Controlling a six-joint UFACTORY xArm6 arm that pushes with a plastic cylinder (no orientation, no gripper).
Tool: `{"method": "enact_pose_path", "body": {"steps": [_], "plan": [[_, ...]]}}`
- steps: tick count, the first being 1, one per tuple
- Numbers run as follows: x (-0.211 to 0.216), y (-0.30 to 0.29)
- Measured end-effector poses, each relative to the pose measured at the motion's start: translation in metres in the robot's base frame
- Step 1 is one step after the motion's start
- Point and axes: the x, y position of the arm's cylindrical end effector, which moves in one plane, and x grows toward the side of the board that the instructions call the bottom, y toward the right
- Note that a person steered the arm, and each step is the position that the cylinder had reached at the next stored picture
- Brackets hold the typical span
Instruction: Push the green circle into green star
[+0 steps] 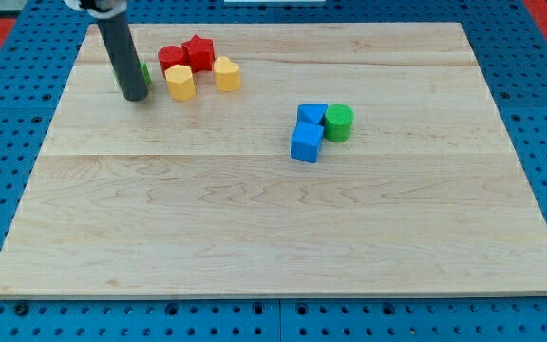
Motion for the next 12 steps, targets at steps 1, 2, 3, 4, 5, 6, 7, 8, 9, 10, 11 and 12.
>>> {"method": "enact_pose_path", "body": {"steps": [1,2,3,4,5,6,7,8,9,10,11,12], "plan": [[-0.024,-0.034],[-0.044,-0.018],[-0.051,-0.012],[-0.020,0.035],[0.009,0.034],[0.005,-0.004],[0.037,0.054],[0.043,0.174],[0.018,0.266],[0.030,0.330],[0.123,0.359],[0.104,0.315]]}}
